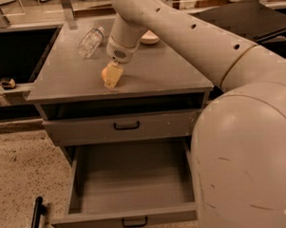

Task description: Place orange into middle drawer

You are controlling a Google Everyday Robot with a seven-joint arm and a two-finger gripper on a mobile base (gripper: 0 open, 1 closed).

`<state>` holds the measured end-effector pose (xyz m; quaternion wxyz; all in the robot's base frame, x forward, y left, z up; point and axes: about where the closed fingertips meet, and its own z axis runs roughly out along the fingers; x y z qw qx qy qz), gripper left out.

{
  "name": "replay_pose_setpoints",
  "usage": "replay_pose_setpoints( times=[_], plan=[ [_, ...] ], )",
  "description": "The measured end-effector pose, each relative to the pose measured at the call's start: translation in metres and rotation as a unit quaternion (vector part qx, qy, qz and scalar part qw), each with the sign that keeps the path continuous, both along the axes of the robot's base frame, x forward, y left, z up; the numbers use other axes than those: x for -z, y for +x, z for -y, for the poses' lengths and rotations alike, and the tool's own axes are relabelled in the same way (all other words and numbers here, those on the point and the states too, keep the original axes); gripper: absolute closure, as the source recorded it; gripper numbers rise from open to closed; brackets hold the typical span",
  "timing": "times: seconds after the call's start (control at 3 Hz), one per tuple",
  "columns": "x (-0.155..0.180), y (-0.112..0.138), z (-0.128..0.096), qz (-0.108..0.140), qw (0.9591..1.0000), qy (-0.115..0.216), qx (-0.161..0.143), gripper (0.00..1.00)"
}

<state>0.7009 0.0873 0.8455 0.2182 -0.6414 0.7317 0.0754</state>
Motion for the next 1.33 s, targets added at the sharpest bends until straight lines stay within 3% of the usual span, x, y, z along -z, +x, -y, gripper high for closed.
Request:
replay_pose_setpoints(
  times=[0.33,0.67,1.0,1.33],
  plan=[
    [-0.001,0.001,0.000,0.005,1.0000,0.008,-0.001,0.65],
    [-0.009,-0.011,0.000,0.014,0.9991,0.038,-0.012,0.89],
    [-0.033,-0.048,0.007,0.038,0.9951,0.085,-0.031,1.00],
    [-0.026,-0.117,0.015,0.029,0.9938,0.081,-0.070,1.00]
  ],
)
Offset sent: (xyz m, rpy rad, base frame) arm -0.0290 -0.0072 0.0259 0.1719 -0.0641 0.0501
